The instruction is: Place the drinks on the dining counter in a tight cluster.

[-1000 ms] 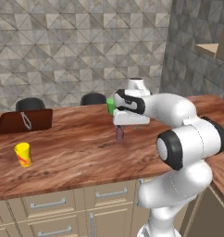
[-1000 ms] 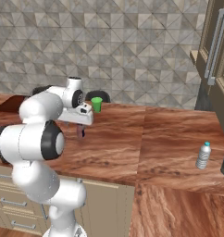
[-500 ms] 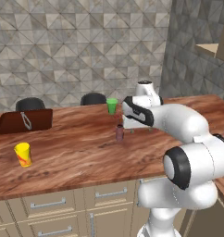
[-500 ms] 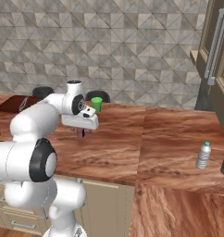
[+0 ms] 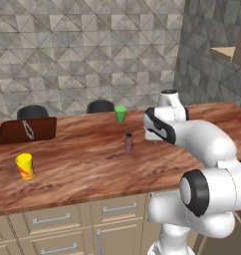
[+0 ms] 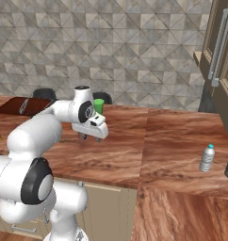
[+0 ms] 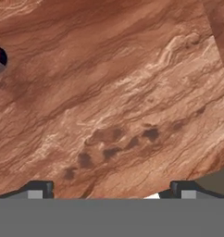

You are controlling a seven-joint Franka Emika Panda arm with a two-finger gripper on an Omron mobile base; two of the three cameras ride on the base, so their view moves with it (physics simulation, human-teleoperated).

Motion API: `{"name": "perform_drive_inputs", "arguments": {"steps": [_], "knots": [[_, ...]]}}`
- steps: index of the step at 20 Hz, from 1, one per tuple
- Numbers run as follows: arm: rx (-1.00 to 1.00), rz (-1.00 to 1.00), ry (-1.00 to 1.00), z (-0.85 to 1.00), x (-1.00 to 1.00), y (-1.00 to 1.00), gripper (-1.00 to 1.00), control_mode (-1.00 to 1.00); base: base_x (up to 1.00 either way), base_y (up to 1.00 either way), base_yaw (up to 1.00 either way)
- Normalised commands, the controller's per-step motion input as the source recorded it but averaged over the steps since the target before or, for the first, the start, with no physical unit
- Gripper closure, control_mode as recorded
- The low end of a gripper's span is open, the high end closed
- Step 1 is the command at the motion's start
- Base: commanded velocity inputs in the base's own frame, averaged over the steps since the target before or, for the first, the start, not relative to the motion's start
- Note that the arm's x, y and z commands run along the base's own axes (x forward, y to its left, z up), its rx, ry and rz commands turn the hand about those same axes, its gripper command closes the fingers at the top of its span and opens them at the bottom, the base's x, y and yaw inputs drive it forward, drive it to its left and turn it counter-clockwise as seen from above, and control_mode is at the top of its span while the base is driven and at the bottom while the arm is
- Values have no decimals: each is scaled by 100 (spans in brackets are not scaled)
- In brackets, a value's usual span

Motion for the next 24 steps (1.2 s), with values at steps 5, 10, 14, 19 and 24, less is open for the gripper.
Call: {"name": "perform_drive_inputs", "arguments": {"steps": [5, 10, 14, 19, 24], "knots": [[0, -19, 1, 11, -7, -42, -100, -100, 0, 0, 0], [0, -21, 1, 10, -7, -44, -100, -100, 0, 0, 0], [0, -24, 1, 5, -7, -42, -100, -100, 0, 0, 0], [0, -27, 0, 4, -10, -42, -100, -100, 0, 0, 0], [0, -26, 0, 7, -7, -45, -100, -100, 0, 0, 0]]}}
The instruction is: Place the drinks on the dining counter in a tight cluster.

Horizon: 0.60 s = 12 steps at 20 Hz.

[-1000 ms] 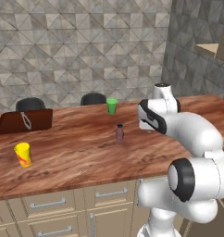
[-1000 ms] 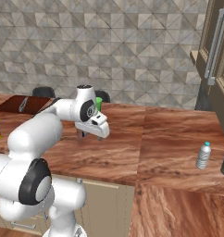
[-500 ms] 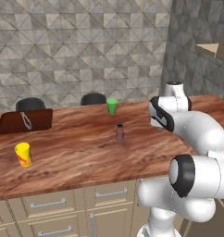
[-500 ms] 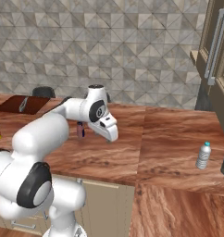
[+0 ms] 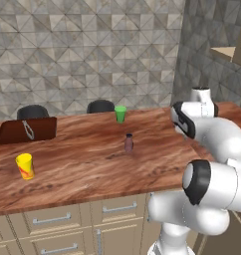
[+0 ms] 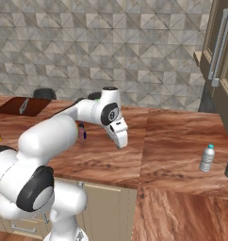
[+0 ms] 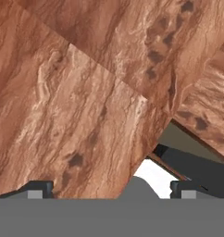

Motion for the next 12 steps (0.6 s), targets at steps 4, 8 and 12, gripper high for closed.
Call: {"name": "perform_drive_inputs", "arguments": {"steps": [4, 8, 12], "knots": [[-4, -29, 0, 4, -6, -48, -100, -100, 0, 0, 0], [-10, -30, 0, 4, -1, -50, -100, -100, 0, 0, 0], [-13, -21, -2, 8, 0, -53, -100, -100, 0, 0, 0]]}}
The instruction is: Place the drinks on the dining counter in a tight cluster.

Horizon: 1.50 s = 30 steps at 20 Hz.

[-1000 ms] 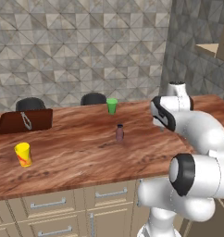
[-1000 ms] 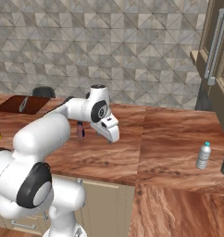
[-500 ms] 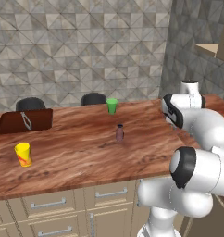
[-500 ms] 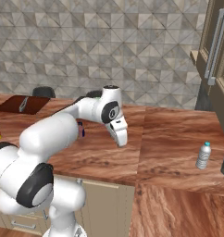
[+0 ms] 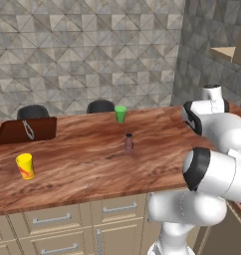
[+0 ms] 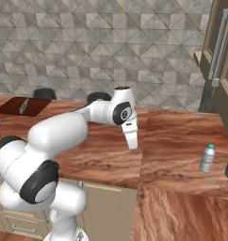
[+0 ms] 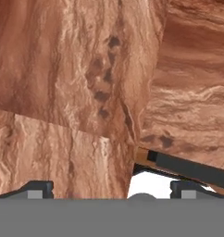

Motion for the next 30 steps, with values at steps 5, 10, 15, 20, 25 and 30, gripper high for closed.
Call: {"name": "perform_drive_inputs", "arguments": {"steps": [5, 10, 15, 20, 25, 30], "knots": [[-18, -10, -2, 7, 0, -47, -100, -100, 0, 0, 0], [-8, -2, -4, 9, -2, -50, -100, -100, 0, 0, 0], [-3, 6, -13, 1, -8, -54, -100, -100, 0, 0, 0], [-7, 7, -6, 8, -7, -45, -100, -100, 0, 0, 0], [-10, 3, 0, 9, 0, -43, -100, -100, 0, 0, 0], [-4, 6, 0, 0, 0, -48, -100, -100, 0, 0, 0]]}}
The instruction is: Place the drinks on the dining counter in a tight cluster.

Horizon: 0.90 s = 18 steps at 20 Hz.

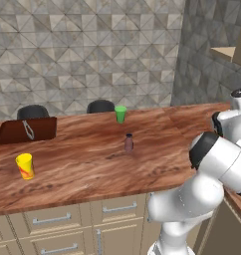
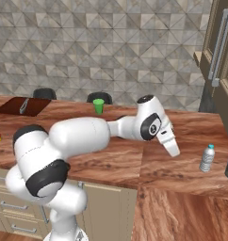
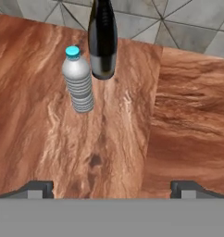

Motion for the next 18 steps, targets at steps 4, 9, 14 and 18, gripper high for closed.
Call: {"name": "perform_drive_inputs", "arguments": {"steps": [4, 9, 14, 18], "knots": [[0, 16, 0, 1, 10, -40, -100, -100, 0, 0, 0], [0, 12, -1, 1, 0, -43, -100, -100, 0, 0, 0], [0, 0, 6, 0, 9, -40, -100, -100, 0, 0, 0], [1, 0, 6, 0, 24, -33, -100, -100, 0, 0, 0]]}}
